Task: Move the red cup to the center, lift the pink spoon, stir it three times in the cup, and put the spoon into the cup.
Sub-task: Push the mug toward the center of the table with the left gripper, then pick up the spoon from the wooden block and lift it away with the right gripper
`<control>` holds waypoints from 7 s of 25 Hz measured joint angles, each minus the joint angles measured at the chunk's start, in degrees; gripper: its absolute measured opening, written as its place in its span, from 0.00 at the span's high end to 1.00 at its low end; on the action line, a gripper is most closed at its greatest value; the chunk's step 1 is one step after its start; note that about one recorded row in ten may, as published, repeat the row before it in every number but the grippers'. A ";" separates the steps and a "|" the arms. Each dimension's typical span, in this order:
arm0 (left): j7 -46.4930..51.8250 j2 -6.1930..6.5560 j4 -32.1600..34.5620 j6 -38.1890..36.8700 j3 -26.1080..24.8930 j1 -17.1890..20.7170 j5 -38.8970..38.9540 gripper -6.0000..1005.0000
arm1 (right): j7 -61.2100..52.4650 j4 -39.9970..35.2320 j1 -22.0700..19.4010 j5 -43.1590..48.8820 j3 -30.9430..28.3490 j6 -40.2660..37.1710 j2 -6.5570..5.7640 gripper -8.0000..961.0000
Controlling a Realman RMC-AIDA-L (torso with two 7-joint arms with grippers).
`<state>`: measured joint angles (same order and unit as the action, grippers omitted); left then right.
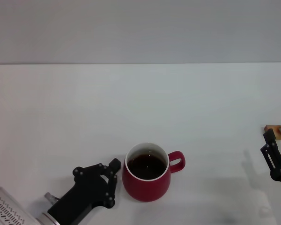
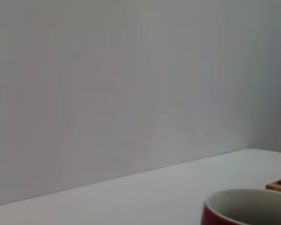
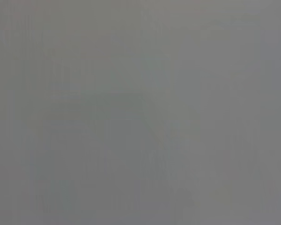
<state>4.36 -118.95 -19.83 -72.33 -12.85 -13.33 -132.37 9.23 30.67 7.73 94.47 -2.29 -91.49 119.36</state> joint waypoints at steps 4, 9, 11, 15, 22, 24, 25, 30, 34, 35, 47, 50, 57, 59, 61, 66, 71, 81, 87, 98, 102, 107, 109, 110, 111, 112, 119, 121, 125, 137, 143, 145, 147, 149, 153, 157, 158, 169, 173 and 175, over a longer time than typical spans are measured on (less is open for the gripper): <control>0.16 0.25 0.46 -0.06 -1.13 0.37 0.20 1.00 | 0.00 0.00 0.00 -0.01 0.00 0.00 0.00 0.29; 0.21 0.23 0.21 -0.13 -0.93 0.31 0.07 1.00 | 0.00 0.00 0.01 -0.01 0.00 0.00 0.00 0.29; 0.20 -0.06 -0.19 0.08 0.10 -0.19 -0.12 1.00 | 0.00 0.00 0.04 -0.01 0.00 0.00 0.00 0.29; 0.36 -0.14 -0.88 0.28 1.07 -0.49 -0.14 1.00 | 0.00 0.00 0.26 -0.01 0.00 0.00 0.00 0.29; -0.03 0.12 0.23 0.57 -0.87 -0.22 0.17 1.00 | 0.00 0.00 0.15 -0.01 -0.25 0.08 0.00 0.29; -0.07 0.18 0.80 0.55 -2.00 -0.01 0.19 1.00 | 0.01 0.11 -0.63 -0.04 -0.47 -0.44 0.01 0.29; -0.07 0.18 0.80 0.55 -2.00 -0.01 0.19 1.00 | 0.01 0.11 -0.63 -0.04 -0.47 -0.44 0.01 0.29; -0.79 0.38 3.98 0.33 -9.76 2.26 0.25 1.00 | 0.39 0.49 -4.00 -0.11 -0.62 -2.99 0.24 0.29; -3.00 0.52 5.19 -0.07 -16.28 5.39 0.28 1.00 | 0.13 1.13 -7.97 -0.49 -0.65 -5.35 0.26 0.29; -3.12 0.53 5.25 -0.14 -16.49 5.53 0.29 1.00 | 0.13 1.13 -7.97 -0.49 -0.65 -5.35 0.26 0.29; -3.25 0.50 6.57 -5.20 -19.31 6.78 0.46 1.00 | -5.31 1.54 -13.05 -7.10 1.39 -6.67 0.27 0.29; -3.34 0.53 6.57 -6.15 -19.45 6.88 0.46 1.00 | -6.11 1.33 -13.26 -9.21 2.62 -6.46 0.25 0.29; -3.62 0.57 6.56 -9.36 -19.72 7.12 0.45 1.00 | -6.19 1.02 -13.96 -10.02 3.12 -6.08 0.13 0.29; -3.66 0.56 6.56 -10.09 -19.99 7.18 0.45 1.00 | -6.20 0.82 -14.09 -10.07 3.10 -6.03 0.10 0.29; -3.66 0.56 6.56 -10.09 -19.99 7.18 0.45 1.00 | -6.21 0.67 -14.05 -10.10 3.10 -5.97 0.09 0.29; -3.66 0.60 6.96 -10.19 -20.17 7.15 0.45 1.00 | -6.23 -0.15 -13.50 -11.31 3.02 -5.45 0.06 0.29; -3.66 0.63 7.18 -10.13 -20.69 6.98 0.44 1.00 | -6.45 -0.87 -11.76 -11.61 2.44 -2.75 -0.07 0.29; -3.66 0.65 7.18 -10.15 -20.90 6.83 0.44 1.00 | -6.77 -1.77 -8.01 -13.05 2.49 2.07 0.00 0.30; -3.63 0.65 7.18 -10.18 -20.90 6.39 0.45 1.00 | -6.77 -2.09 -6.98 -13.12 2.31 4.43 0.00 0.30; -3.53 0.57 7.18 -9.76 -20.90 6.24 0.45 1.00 | -8.64 -3.20 -5.79 -13.27 2.25 7.18 0.00 0.30; -3.52 0.56 7.17 -9.68 -20.90 6.12 0.45 1.00 | -9.65 -3.69 -5.56 -13.27 2.28 8.29 0.00 0.30; -3.52 0.56 7.18 -9.67 -20.90 6.03 0.45 1.00 | -9.67 -4.15 -5.05 -13.27 2.29 9.03 0.00 0.30; -3.47 0.56 7.18 -9.67 -20.90 5.91 0.45 1.00 | -9.67 -4.20 -4.85 -13.27 2.29 9.37 0.00 0.30; -3.47 0.56 7.18 -9.67 -20.90 5.91 0.45 1.00 | -9.67 -4.20 -4.76 -13.27 2.29 9.56 0.00 0.30; -3.45 0.57 7.18 -9.67 -20.90 5.86 0.45 1.00 | -9.67 -4.20 -4.62 -13.27 2.29 9.79 0.00 0.30; -3.44 0.60 7.18 -9.64 -20.90 5.80 0.45 1.00 | -9.67 -4.19 -4.48 -13.27 2.29 10.01 0.00 0.30; -3.57 0.65 7.18 -9.22 -20.90 5.59 0.45 1.00 | -9.67 -4.00 -3.63 -13.27 2.28 11.41 0.00 0.31; -3.57 0.65 7.18 -9.08 -20.93 5.59 0.45 1.00 | -9.67 -3.94 -3.51 -13.27 2.29 11.55 0.00 0.31; -3.62 0.65 7.18 -8.95 -21.00 5.57 0.45 1.00 | -9.67 -3.88 -3.42 -13.27 2.28 11.72 0.00 0.31; -3.53 0.62 7.27 -8.88 -21.08 5.51 0.45 1.00 | -9.66 -3.72 -3.93 -13.27 2.57 11.25 0.03 0.41; -3.44 0.56 7.27 -8.88 -21.07 5.70 0.45 1.00 | -9.67 -3.81 -3.80 -13.26 2.82 11.21 0.00 0.52; -3.41 0.56 7.27 -8.88 -21.01 5.80 0.45 1.00 | -9.66 -3.85 -3.78 -13.20 2.82 11.19 -0.01 0.53; -3.41 0.56 7.27 -8.88 -21.00 5.89 0.45 1.00 | -9.66 -3.84 -3.81 -13.19 2.72 11.18 -0.01 0.54; -3.41 0.56 7.27 -8.88 -20.99 5.90 0.45 1.00 | -9.66 -3.87 -3.85 -13.20 2.61 11.18 -0.01 0.54; -3.41 0.56 7.27 -8.88 -20.99 5.95 0.45 1.00 | -9.66 -3.91 -3.93 -13.24 2.33 11.16 0.00 0.55; -3.40 0.56 7.27 -8.94 -20.98 6.05 0.45 1.00 | -9.66 -4.03 -3.95 -13.26 2.29 11.29 0.05 0.55; -3.40 0.56 7.27 -8.94 -20.98 6.05 0.45 1.00 | -9.66 -4.03 -3.95 -13.26 2.29 11.29 0.05 0.55; -3.37 0.56 7.26 -9.13 -20.82 6.03 0.45 1.00 | -9.66 -3.85 -3.47 -13.27 2.28 11.66 -0.01 0.57; -3.37 0.56 7.26 -9.13 -20.81 6.03 0.45 1.00 | -9.66 -3.90 -3.45 -13.27 2.28 11.69 -0.01 0.58; -3.36 0.56 7.27 -9.17 -20.77 6.03 0.45 1.00 | -9.66 -3.99 -3.45 -13.27 2.30 11.70 -0.01 0.58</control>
<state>0.99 -118.39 -12.57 -81.50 -33.62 -7.30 -131.92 -0.44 26.68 4.29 81.20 0.01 -79.79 119.35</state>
